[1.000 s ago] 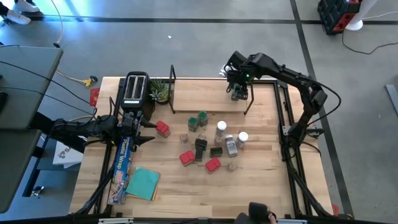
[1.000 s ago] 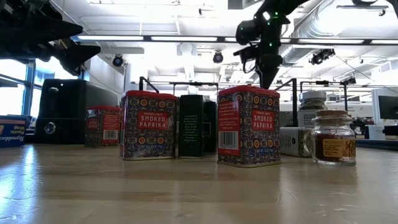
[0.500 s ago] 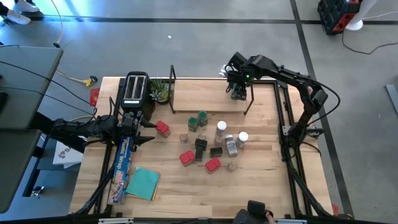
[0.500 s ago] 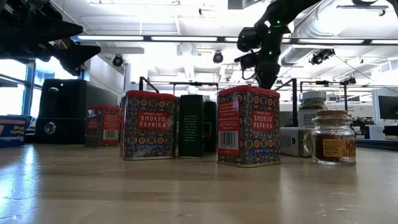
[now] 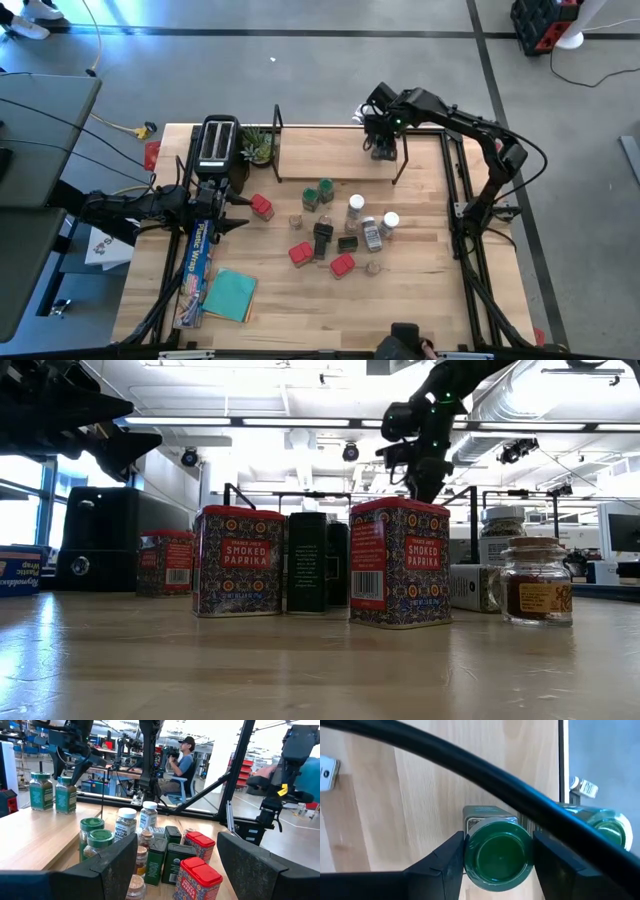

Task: Shelf spices
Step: Adjust the green seasoning bottle

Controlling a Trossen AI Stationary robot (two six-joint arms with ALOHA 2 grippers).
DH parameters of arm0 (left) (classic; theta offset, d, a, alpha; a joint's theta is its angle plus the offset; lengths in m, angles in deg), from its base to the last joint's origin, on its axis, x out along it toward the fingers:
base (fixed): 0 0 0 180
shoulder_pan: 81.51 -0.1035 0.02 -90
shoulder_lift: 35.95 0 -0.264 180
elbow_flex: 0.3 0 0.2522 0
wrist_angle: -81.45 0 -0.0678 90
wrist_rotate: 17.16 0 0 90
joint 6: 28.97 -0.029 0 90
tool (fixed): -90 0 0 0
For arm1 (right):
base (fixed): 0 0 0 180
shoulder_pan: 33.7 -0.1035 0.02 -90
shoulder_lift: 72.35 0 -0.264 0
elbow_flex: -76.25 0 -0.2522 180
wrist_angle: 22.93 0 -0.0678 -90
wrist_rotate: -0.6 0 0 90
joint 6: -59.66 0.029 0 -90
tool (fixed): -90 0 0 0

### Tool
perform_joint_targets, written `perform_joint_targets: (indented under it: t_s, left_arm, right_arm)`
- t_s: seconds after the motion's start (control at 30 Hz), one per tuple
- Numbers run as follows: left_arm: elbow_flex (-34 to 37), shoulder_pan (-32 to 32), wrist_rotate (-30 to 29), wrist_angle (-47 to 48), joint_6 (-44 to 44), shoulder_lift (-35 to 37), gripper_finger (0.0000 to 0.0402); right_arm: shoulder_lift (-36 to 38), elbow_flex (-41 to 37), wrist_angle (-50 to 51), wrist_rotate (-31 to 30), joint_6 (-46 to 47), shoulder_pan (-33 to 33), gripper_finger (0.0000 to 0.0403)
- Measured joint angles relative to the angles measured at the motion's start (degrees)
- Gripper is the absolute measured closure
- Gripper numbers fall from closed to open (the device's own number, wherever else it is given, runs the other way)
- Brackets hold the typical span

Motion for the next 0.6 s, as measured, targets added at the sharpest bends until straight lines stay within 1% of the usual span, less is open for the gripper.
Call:
perform_joint_targets:
  t_s: [0.13, 0.33, 0.6]
  left_arm:
    - [0.02, 0.0, 0.0, 0.01, 0.0, 0.0, 0.0133]
    - [0.01, -0.01, 0.0, -0.01, -0.02, 0.0, 0.0133]
    - [0.0, -0.01, 0.0, -0.01, 0.0, 0.0, 0.0133]
  right_arm:
    - [0.0, 0.0, -0.76, -0.23, -1.8, 0.0, 0.0215]
    - [-0.01, -0.02, -1.77, -3.5, -3.4, 0.02, 0.0208]
    - [-0.02, -0.02, -1.78, -3.58, -4.78, 0.02, 0.0204]
